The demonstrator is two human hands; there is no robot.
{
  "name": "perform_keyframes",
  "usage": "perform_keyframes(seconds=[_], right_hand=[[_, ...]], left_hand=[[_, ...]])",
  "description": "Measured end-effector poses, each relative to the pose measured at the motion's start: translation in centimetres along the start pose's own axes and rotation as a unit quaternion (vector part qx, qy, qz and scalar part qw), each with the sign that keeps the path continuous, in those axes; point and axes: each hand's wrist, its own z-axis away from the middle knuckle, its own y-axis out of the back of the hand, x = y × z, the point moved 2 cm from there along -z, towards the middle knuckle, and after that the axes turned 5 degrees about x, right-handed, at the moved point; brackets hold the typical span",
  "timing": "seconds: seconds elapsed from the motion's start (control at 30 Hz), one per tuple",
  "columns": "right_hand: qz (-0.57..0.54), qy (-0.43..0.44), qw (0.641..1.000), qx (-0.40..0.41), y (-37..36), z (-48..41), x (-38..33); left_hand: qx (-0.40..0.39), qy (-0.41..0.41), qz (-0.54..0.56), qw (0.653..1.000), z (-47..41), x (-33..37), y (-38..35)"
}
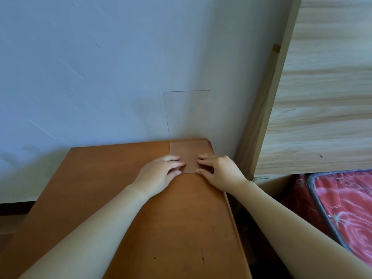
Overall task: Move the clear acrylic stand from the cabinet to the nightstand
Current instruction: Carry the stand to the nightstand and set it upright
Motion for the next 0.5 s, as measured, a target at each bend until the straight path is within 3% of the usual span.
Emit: perform_keyframes(seconds=[0.23,0.5], right_hand=[[-0.017,-0.01,0.999,0.025,-1.1,0.0,-0.2],[-0.004,-0.01,1.0,0.014,-1.2,-0.4,0.3]], left_hand=[[0.086,0.012,0.074,0.993,0.2,-0.9,-1.9],[0.095,0.014,0.079,0.992,0.1,-1.1,-2.0]])
